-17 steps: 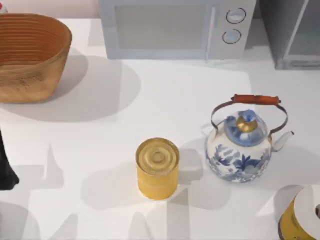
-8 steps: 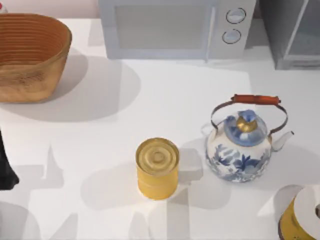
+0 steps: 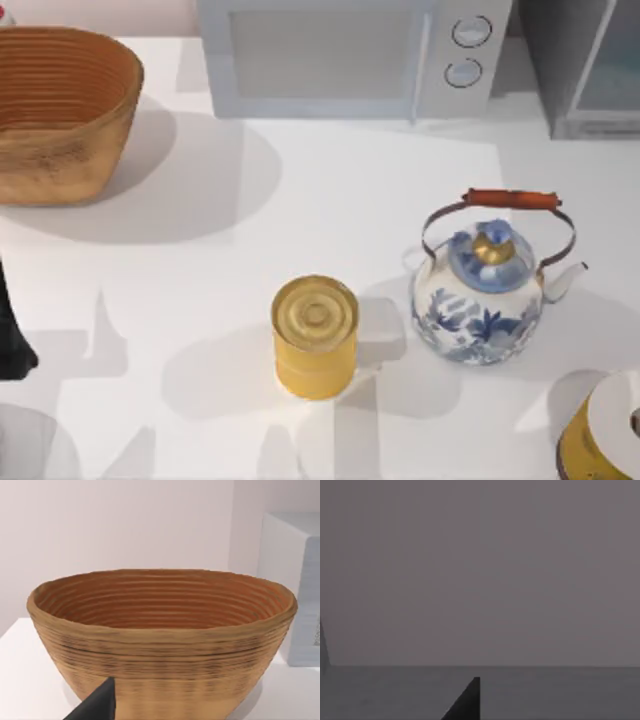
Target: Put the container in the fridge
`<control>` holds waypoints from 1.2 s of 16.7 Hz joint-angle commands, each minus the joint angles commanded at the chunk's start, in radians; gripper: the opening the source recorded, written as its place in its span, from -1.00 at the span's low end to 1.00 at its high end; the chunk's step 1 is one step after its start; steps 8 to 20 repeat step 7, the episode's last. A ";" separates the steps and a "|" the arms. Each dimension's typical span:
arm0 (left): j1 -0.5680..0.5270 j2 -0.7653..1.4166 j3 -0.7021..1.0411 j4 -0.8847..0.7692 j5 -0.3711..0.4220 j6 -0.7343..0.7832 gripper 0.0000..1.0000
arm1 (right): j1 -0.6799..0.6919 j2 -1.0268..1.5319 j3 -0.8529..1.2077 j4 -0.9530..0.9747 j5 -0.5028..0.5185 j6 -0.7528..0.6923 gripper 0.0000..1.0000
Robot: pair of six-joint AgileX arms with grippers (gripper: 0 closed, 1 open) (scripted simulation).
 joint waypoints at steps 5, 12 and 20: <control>0.000 0.000 0.000 0.000 0.000 0.000 1.00 | 0.000 0.000 0.000 0.000 0.000 0.000 1.00; 0.000 0.000 0.000 0.000 0.000 0.000 1.00 | 0.000 0.000 0.000 0.000 0.000 0.000 1.00; 0.000 0.000 0.000 0.000 0.000 0.000 1.00 | 0.000 0.000 0.000 0.000 0.000 0.000 1.00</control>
